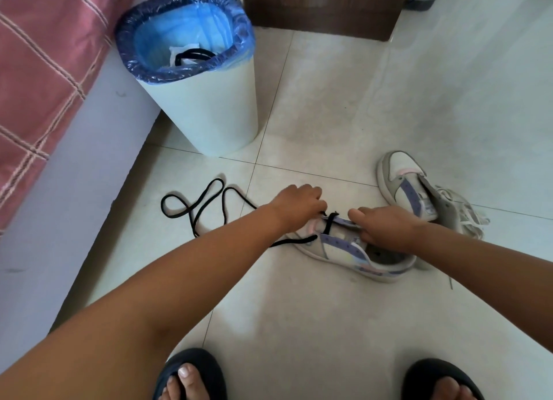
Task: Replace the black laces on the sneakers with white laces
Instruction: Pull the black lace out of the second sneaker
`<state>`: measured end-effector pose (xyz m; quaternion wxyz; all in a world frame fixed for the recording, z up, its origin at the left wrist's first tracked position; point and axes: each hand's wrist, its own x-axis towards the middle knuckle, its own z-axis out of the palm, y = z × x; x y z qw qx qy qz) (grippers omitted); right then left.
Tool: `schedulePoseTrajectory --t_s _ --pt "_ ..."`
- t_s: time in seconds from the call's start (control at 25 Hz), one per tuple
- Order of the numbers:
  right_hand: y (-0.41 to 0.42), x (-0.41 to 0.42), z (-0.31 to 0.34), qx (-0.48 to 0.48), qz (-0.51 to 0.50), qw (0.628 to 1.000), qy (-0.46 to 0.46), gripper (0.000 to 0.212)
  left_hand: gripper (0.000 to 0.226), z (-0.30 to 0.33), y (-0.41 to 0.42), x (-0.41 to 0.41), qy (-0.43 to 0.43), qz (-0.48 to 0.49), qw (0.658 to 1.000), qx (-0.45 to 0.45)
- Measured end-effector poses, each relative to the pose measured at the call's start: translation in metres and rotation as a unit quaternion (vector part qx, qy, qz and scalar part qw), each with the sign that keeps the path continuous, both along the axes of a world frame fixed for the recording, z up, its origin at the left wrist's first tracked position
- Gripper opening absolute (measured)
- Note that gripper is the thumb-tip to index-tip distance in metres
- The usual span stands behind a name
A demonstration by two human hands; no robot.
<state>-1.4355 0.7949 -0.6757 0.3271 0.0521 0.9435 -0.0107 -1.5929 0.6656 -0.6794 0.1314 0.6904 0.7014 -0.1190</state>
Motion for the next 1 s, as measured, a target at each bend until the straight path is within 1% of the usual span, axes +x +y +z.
schedulePoseTrajectory --t_s 0.04,0.08,0.12,0.2,0.24,0.28,0.36,0.4,0.48,0.56,0.6,0.72,0.8,0.92,1.0 --pt "-0.001 -0.001 0.0 -0.001 0.005 1.0 0.0 0.013 0.035 0.004 0.004 -0.002 0.037 -0.011 0.999 0.008" --pt "-0.002 -0.002 0.001 0.0 0.01 1.0 0.003 0.016 0.034 0.008 0.008 -0.005 0.062 0.002 0.998 0.024" --pt "-0.003 -0.002 0.002 0.003 0.015 1.0 0.004 0.018 0.033 0.011 0.011 -0.012 0.071 0.045 0.996 0.037" --pt "-0.004 -0.002 0.002 0.005 0.015 1.0 0.006 0.018 0.029 0.018 0.015 -0.026 0.05 0.164 0.984 0.045" --pt "-0.005 -0.002 0.003 0.003 0.008 1.0 0.006 0.016 0.025 0.019 0.013 -0.031 0.029 0.193 0.98 0.038" --pt "-0.005 -0.002 0.003 0.002 -0.002 1.0 0.006 0.013 0.023 0.02 0.008 -0.031 0.004 0.195 0.98 0.033" --pt "-0.006 -0.004 0.006 0.0 -0.017 1.0 0.004 0.014 0.029 0.018 -0.006 -0.016 -0.034 0.157 0.987 0.009" --pt "-0.006 -0.004 0.006 -0.001 -0.02 1.0 0.006 0.016 0.033 0.016 -0.015 -0.003 -0.04 0.133 0.99 -0.005" --pt "-0.009 -0.004 0.008 -0.006 -0.028 1.0 0.005 0.016 0.035 0.012 -0.031 0.024 -0.013 0.067 0.997 -0.032" --pt "-0.011 -0.005 0.012 -0.011 -0.038 0.999 0.002 0.012 0.024 0.005 -0.037 0.035 0.019 0.012 0.998 -0.051" --pt "-0.01 -0.005 0.012 -0.011 -0.042 0.999 0.001 0.012 0.023 0.003 -0.038 0.033 0.025 0.007 0.998 -0.052" --pt "-0.008 -0.003 0.01 -0.013 -0.053 0.998 0.007 0.021 0.027 0.004 -0.041 0.017 0.032 0.007 0.999 -0.035" --pt "-0.01 -0.002 0.009 -0.026 -0.067 0.997 0.003 0.026 0.025 0.005 -0.053 -0.001 0.043 0.007 0.998 -0.042" --pt "-0.013 -0.003 0.01 -0.033 -0.078 0.996 -0.012 0.028 0.022 0.007 -0.078 -0.039 0.097 0.057 0.989 -0.1" --pt "-0.013 -0.002 0.012 -0.041 -0.079 0.996 -0.014 0.027 0.019 0.01 -0.093 -0.061 0.124 0.118 0.977 -0.127"
